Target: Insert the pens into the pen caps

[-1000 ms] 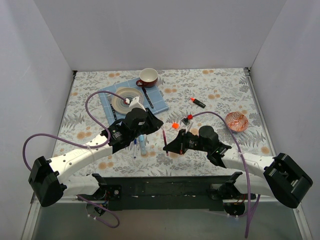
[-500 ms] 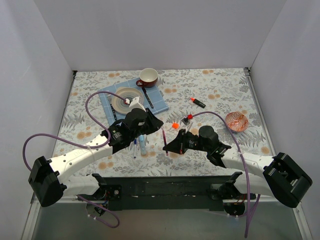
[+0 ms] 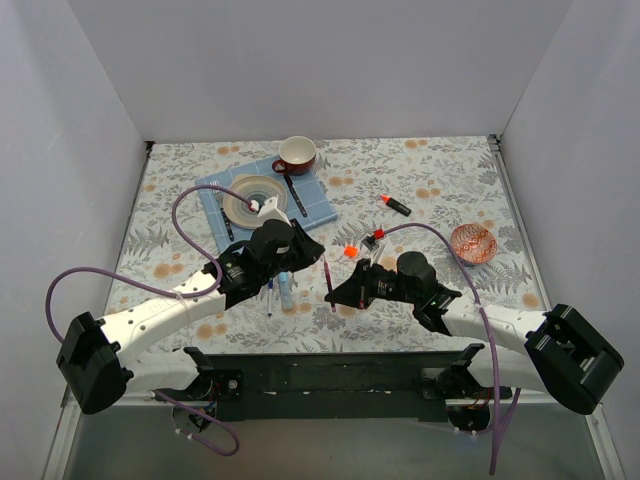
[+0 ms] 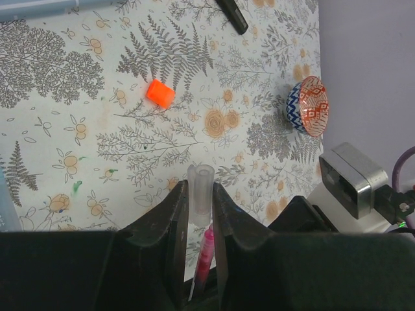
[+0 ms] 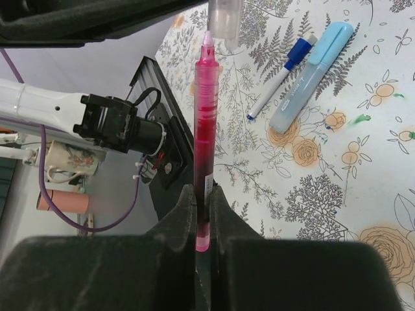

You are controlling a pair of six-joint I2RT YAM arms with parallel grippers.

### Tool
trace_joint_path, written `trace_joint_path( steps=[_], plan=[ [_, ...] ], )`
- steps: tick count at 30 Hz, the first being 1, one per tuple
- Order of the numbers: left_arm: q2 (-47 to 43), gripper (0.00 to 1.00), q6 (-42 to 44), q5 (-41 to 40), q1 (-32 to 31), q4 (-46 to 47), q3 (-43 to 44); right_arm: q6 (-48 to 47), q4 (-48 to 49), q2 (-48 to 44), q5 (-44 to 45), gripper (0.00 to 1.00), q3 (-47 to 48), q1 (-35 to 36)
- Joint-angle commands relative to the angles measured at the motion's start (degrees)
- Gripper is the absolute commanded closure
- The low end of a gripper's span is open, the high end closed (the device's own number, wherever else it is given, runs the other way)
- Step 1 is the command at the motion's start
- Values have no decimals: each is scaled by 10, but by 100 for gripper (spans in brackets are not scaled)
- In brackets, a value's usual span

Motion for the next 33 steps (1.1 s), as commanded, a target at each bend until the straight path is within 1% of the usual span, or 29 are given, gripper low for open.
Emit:
trace_joint_path(
  steps=[1,6,17,27,33],
  plan=[
    [-19,100,9,-1,1,-2,-8,4,43,-2,-8,99,16,0],
    [-25,100,10,-20,0,-2,-3,15,60,0,-12,99,1,0],
    [-28,100,17,-28,0,-10,8,38,100,22,-23,99,-23,9],
    [-28,100,17,-24,0,-10,11,51,126,42,-32,99,-20,10],
    [-31,100,17,-19,1,-10,9,52,126,46,-32,99,-15,9]
  ],
)
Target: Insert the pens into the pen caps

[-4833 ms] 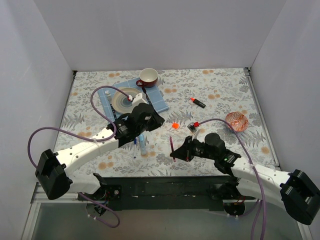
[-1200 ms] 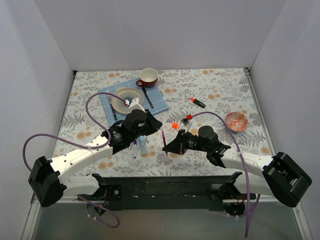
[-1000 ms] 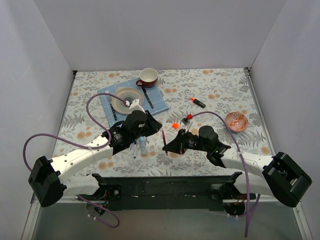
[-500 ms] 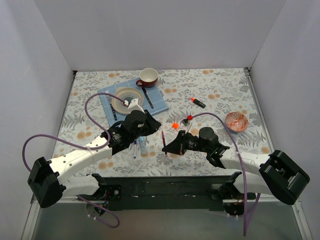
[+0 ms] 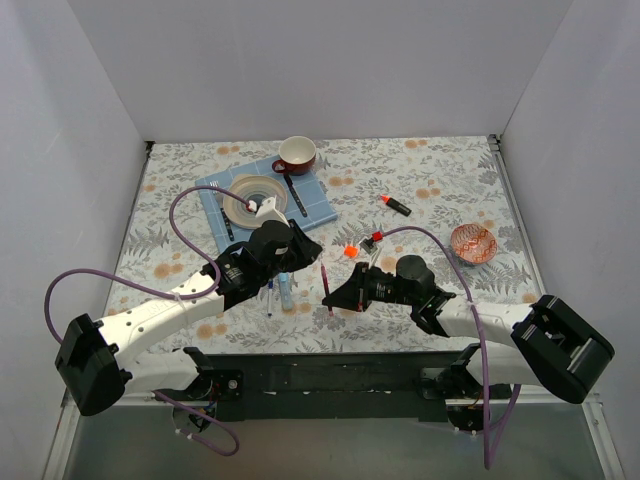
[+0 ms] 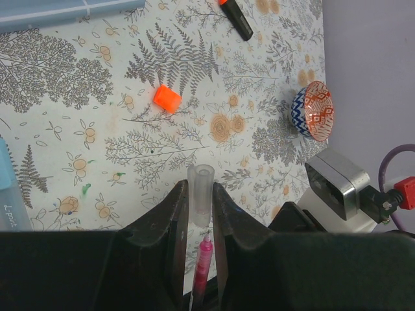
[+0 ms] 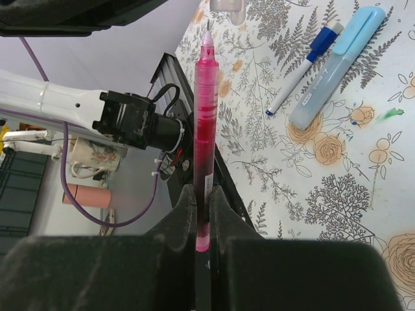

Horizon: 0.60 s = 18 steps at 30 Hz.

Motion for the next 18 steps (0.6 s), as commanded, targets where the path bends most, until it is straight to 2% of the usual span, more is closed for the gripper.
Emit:
trace_joint_path(
  steps=[1,18],
  plan=[
    [-24,100,8,-3,0,-8,13,2,37,6,-8,99,6,2],
    [-36,100,6,1,1,-5,-6,6,40,14,-9,99,16,2]
  ],
)
